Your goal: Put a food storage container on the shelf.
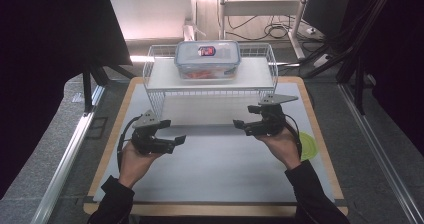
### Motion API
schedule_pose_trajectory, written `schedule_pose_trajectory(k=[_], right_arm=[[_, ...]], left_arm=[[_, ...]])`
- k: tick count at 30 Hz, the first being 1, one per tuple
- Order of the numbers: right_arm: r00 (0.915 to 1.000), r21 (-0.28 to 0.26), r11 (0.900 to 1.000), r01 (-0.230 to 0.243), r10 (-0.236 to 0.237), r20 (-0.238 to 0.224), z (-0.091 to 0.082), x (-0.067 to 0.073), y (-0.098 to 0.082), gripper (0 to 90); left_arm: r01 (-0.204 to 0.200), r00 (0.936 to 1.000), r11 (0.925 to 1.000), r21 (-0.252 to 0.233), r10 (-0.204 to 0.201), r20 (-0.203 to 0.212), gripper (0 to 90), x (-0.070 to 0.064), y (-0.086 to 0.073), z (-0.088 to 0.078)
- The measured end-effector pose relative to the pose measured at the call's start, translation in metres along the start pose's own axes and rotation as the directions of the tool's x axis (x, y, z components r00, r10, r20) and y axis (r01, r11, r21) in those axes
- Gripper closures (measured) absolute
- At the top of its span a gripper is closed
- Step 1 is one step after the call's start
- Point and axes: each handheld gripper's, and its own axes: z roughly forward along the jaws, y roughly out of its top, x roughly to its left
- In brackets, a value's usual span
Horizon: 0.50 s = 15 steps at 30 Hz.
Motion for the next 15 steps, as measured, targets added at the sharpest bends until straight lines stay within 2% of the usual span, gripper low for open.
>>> schedule_pose_trajectory(k=[1, 4, 6, 9, 10, 15], right_arm=[[1.0000, 0.010, 1.000, 0.000, 0.000, -0.001, 0.000, 0.001, -0.004, 16.4], [1.0000, 0.011, 1.000, -0.003, 0.003, -0.009, -0.001, 0.003, -0.008, 15.1], [1.0000, 0.007, 1.000, 0.009, -0.009, 0.001, -0.005, 0.007, -0.013, 13.2], [1.0000, -0.002, 1.000, 0.008, -0.008, -0.002, -0.008, 0.009, -0.017, 11.3], [1.0000, -0.009, 1.000, 0.004, -0.004, -0.003, -0.011, 0.010, -0.022, 10.4], [0.9998, -0.005, 1.000, 0.009, -0.009, 0.016, -0.014, 0.013, -0.033, 7.6]], left_arm=[[-0.005, 0.9999, 1.0000, 0.008, 0.005, -0.016, 14.7, -0.002, -0.007, 0.000], [-0.009, 0.9997, 0.9998, 0.020, 0.009, -0.023, 12.3, -0.004, -0.013, 0.000], [-0.018, 0.9988, 0.9993, 0.032, 0.019, -0.045, 11.4, -0.008, -0.024, -0.001], [-0.017, 0.9982, 0.9993, 0.032, 0.019, -0.057, 9.3, -0.011, -0.032, -0.002], [-0.018, 0.9968, 0.9993, 0.032, 0.020, -0.077, 8.0, -0.014, -0.040, -0.003], [-0.026, 0.9928, 0.9989, 0.039, 0.030, -0.116, 5.5, -0.018, -0.053, -0.004]])
